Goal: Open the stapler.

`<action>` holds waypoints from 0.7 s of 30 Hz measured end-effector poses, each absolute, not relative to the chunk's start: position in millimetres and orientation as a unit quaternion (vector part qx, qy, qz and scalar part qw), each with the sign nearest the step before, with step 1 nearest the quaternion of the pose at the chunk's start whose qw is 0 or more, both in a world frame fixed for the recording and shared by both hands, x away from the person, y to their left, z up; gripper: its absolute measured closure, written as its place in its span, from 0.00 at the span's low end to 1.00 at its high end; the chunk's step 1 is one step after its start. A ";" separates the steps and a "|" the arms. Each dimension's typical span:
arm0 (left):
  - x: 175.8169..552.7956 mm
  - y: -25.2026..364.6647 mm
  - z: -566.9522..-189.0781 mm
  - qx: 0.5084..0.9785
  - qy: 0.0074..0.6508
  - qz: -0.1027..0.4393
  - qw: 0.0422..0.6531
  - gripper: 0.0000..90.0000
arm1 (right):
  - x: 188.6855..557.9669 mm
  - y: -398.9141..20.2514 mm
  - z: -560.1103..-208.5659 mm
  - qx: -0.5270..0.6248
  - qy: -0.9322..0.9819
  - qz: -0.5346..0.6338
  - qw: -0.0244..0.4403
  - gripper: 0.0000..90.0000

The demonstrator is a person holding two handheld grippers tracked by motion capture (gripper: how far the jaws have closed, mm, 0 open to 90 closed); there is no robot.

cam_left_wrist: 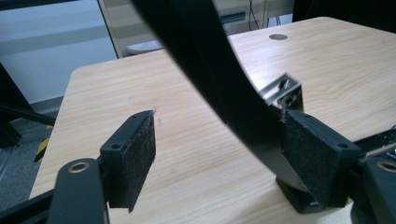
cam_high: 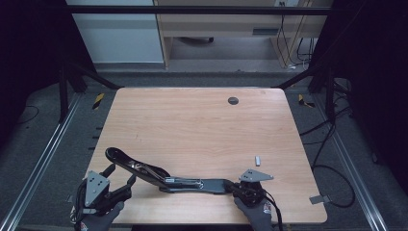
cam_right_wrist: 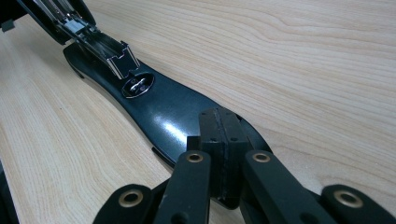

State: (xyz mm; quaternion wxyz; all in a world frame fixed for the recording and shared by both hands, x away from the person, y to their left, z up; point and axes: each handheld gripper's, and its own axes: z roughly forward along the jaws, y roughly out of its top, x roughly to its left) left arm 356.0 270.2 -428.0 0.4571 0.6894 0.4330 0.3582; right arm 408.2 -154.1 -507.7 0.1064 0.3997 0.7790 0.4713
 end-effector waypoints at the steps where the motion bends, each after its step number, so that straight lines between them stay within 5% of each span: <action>1: 354.3 271.5 -429.1 0.690 0.436 0.358 0.454 0.29 | 408.3 -154.1 -507.7 0.400 0.779 0.471 0.106 1.00; 21: 346.5 286.5 -449.5 0.686 0.451 0.361 0.441 0.31 | 408.8 -154.3 -507.9 0.402 0.778 0.472 0.105 1.00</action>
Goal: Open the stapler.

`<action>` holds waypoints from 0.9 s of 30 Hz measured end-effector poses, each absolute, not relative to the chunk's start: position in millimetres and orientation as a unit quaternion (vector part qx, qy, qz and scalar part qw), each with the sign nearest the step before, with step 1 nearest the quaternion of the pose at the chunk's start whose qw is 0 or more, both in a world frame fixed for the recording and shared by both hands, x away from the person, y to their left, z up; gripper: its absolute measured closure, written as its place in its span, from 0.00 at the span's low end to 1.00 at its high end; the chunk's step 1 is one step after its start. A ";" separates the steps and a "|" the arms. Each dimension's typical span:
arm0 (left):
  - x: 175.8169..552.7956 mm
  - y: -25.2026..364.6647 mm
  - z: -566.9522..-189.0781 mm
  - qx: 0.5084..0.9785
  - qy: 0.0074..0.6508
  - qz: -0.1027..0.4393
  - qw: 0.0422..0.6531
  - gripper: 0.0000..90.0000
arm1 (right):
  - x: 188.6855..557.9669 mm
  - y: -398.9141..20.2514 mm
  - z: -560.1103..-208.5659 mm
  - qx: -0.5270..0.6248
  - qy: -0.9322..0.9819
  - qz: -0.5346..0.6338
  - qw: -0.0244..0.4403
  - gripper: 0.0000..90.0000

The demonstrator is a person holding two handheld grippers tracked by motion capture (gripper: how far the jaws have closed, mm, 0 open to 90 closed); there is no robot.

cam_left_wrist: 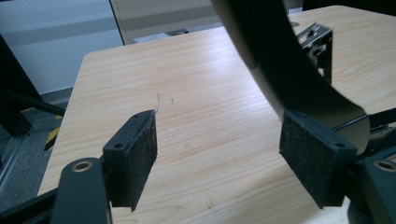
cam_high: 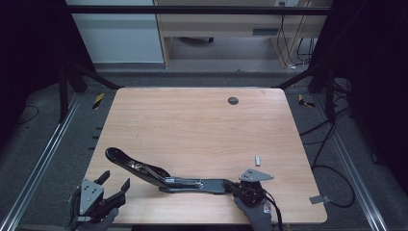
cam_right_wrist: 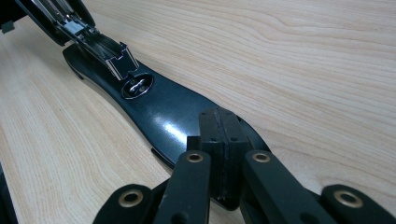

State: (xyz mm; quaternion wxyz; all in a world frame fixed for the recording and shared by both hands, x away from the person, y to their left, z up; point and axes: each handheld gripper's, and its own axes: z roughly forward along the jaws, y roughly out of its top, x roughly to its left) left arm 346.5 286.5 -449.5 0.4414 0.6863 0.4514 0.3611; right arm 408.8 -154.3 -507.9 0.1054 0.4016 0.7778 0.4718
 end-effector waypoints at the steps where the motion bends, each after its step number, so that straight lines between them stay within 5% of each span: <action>1: 347.3 286.6 -451.5 0.687 0.452 0.360 0.440 0.32 | 409.2 -154.4 -508.0 0.401 0.778 0.472 0.105 1.00; 15: 359.8 290.2 -474.1 0.682 0.478 0.361 0.420 0.53 | 410.9 -152.7 -506.9 0.400 0.781 0.467 0.112 1.00; 27: 369.2 295.8 -481.9 0.682 0.478 0.367 0.414 0.60 | 413.0 -160.1 -497.2 0.408 0.774 0.467 0.132 0.94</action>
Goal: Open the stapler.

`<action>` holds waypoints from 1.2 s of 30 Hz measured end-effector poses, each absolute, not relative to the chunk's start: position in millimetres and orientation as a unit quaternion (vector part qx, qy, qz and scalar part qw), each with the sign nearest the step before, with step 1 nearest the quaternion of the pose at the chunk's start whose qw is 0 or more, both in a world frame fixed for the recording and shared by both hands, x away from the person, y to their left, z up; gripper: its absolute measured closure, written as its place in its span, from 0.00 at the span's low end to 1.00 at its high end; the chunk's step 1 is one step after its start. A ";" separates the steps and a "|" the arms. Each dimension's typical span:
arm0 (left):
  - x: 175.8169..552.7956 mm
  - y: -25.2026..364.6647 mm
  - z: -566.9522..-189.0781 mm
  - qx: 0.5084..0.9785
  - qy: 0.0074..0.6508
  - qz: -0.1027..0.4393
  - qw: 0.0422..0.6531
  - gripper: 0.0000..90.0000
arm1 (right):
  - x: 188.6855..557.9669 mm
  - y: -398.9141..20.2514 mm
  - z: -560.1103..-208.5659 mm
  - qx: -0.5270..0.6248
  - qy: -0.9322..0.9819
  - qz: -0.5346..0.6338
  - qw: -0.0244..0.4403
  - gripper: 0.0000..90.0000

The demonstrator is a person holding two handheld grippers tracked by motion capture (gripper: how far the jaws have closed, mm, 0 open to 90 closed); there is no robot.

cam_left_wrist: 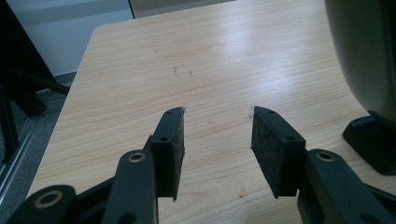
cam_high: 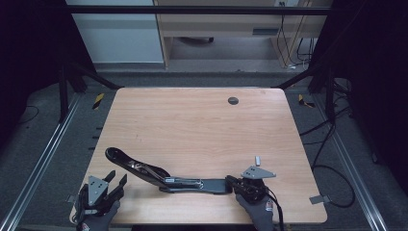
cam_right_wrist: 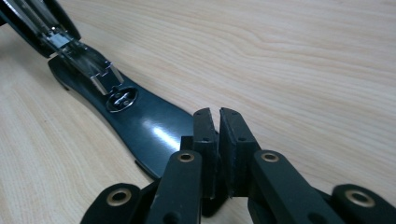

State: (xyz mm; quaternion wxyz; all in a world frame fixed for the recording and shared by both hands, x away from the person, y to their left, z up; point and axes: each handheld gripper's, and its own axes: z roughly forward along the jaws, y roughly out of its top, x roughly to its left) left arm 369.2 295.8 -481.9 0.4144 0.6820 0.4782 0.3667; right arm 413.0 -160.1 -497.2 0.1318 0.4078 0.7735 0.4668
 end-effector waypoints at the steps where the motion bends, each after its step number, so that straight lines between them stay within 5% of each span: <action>1: 369.1 296.1 -482.4 0.679 0.482 0.366 0.416 0.60 | 413.6 -162.9 -495.4 0.410 0.773 0.465 0.134 0.93; 12: 371.2 298.7 -485.9 0.679 0.493 0.360 0.408 0.52 | 420.1 -192.8 -479.3 0.455 0.759 0.434 0.172 0.70; 36: 373.1 297.9 -488.1 0.685 0.494 0.352 0.403 0.50 | 444.9 -229.9 -466.1 0.510 0.725 0.406 0.223 0.67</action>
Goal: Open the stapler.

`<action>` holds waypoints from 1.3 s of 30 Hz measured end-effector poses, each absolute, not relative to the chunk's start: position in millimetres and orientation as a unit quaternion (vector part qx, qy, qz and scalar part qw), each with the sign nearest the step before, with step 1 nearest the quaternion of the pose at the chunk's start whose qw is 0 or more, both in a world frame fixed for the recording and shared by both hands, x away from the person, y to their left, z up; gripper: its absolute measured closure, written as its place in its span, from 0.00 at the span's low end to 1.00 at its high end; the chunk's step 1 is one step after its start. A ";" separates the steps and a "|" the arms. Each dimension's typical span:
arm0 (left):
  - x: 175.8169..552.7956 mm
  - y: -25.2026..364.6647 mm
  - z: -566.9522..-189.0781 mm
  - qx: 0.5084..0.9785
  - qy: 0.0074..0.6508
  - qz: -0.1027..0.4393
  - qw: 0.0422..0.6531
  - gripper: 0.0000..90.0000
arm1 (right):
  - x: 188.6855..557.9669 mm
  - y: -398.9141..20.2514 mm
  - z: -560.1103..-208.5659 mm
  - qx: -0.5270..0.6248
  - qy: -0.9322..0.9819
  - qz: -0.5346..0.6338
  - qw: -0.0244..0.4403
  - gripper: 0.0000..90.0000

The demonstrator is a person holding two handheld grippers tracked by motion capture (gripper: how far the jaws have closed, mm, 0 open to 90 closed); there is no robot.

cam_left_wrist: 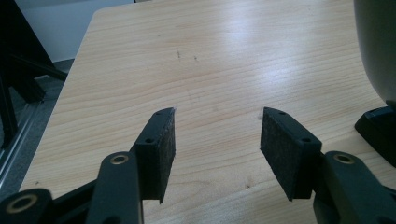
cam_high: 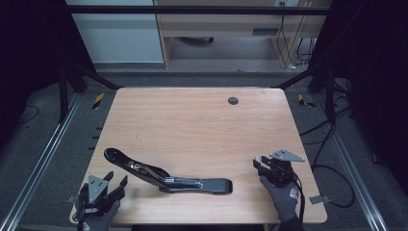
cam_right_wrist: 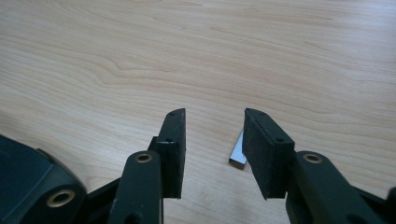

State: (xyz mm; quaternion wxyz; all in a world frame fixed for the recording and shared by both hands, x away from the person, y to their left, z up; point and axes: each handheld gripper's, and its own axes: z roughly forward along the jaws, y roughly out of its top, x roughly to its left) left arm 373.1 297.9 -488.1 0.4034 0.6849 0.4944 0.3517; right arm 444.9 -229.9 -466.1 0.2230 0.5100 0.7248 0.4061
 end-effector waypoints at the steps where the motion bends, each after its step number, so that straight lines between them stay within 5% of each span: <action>1: 373.1 297.9 -488.2 0.685 0.494 0.352 0.403 0.50 | 447.0 -230.4 -465.9 0.508 0.726 0.403 0.227 0.67; 39: 373.9 296.5 -489.0 0.690 0.492 0.348 0.400 0.50 | 492.5 -218.6 -487.9 0.563 0.741 0.292 0.221 0.82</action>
